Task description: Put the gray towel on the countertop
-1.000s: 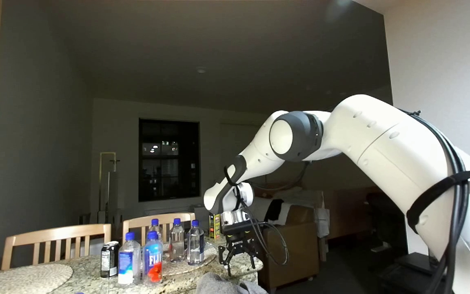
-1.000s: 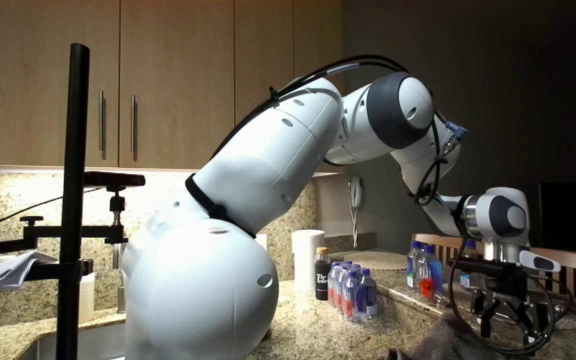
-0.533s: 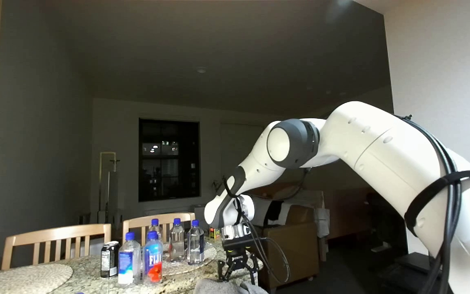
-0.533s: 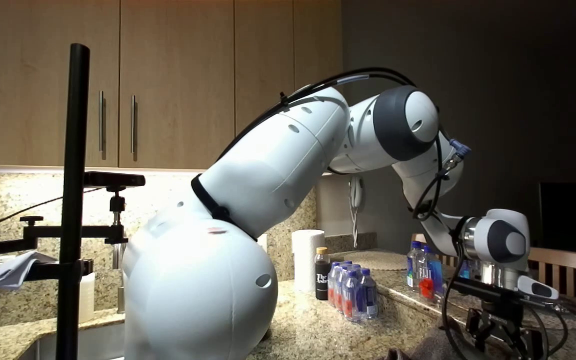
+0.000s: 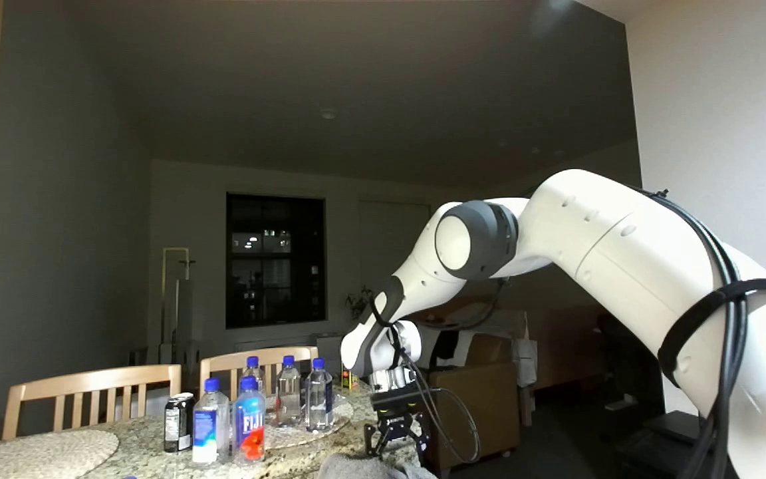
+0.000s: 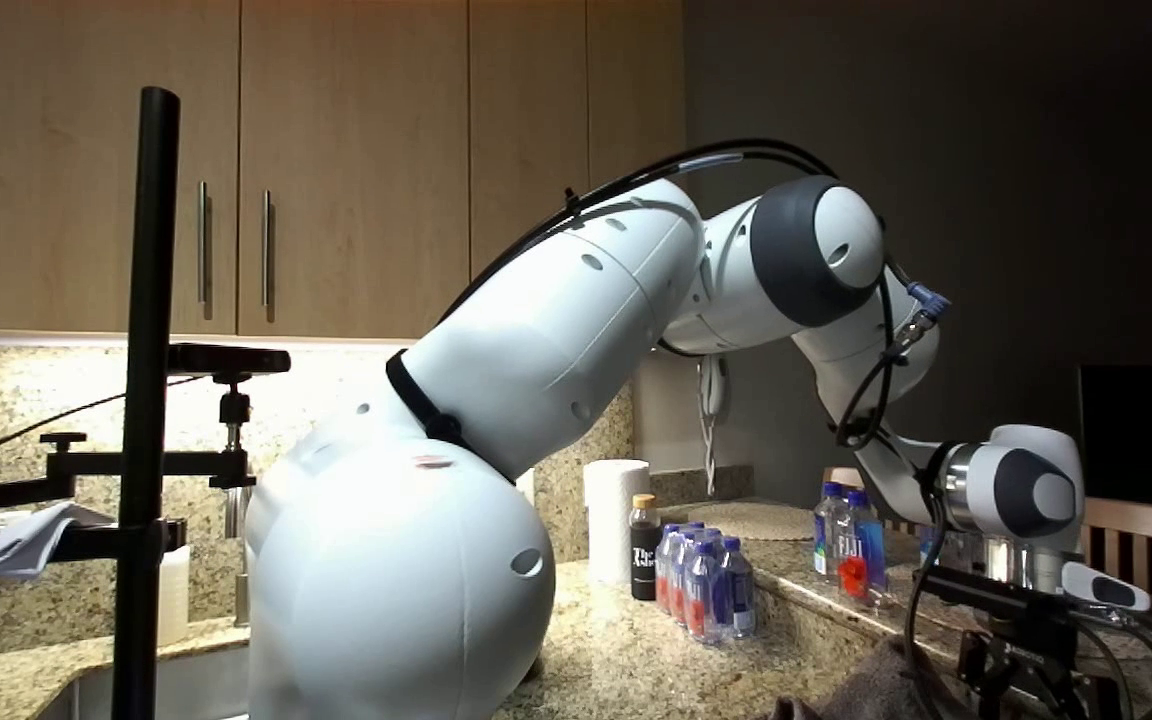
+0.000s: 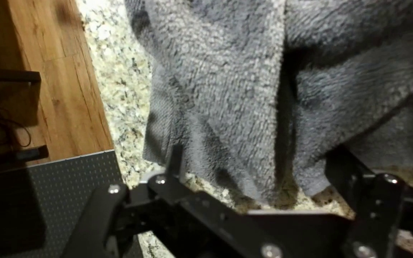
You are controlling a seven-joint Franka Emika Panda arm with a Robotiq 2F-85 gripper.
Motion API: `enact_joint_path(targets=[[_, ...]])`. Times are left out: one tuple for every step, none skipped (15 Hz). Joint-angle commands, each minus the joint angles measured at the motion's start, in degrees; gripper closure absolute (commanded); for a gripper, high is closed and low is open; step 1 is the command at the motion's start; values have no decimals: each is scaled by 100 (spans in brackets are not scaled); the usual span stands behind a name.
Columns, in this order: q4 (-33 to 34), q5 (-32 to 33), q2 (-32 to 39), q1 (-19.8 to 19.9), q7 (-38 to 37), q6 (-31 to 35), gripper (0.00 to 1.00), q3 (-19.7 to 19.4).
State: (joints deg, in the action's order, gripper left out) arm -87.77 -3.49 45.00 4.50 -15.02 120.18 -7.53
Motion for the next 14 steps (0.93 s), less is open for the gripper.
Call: enact_joint_path(targets=[[-39, 50, -66, 101, 125, -87, 0, -46], [-67, 55, -75, 106, 123, -134, 0, -66], [-89, 51, -77, 112, 111, -185, 0, -78], [-88, 51, -69, 119, 97, -263, 0, -88], [-94, 46, -56, 122, 77, -371, 0, -89], [-113, 43, -53, 121, 67, -471, 0, -87], [-144, 36, -59, 114, 61, -592, 0, -77], [-168, 24, -68, 109, 54, -684, 0, -67], [-184, 8, -70, 101, 39, -799, 0, -53], [-186, 2, -62, 95, 28, -885, 0, -45], [-203, 5, -44, 79, 6, -930, 0, -40], [-231, 17, -29, 68, 4, -908, 0, -40], [-262, 38, 1, 55, 3, -840, 25, -46], [-290, 54, 30, 41, -15, -783, 26, -56]])
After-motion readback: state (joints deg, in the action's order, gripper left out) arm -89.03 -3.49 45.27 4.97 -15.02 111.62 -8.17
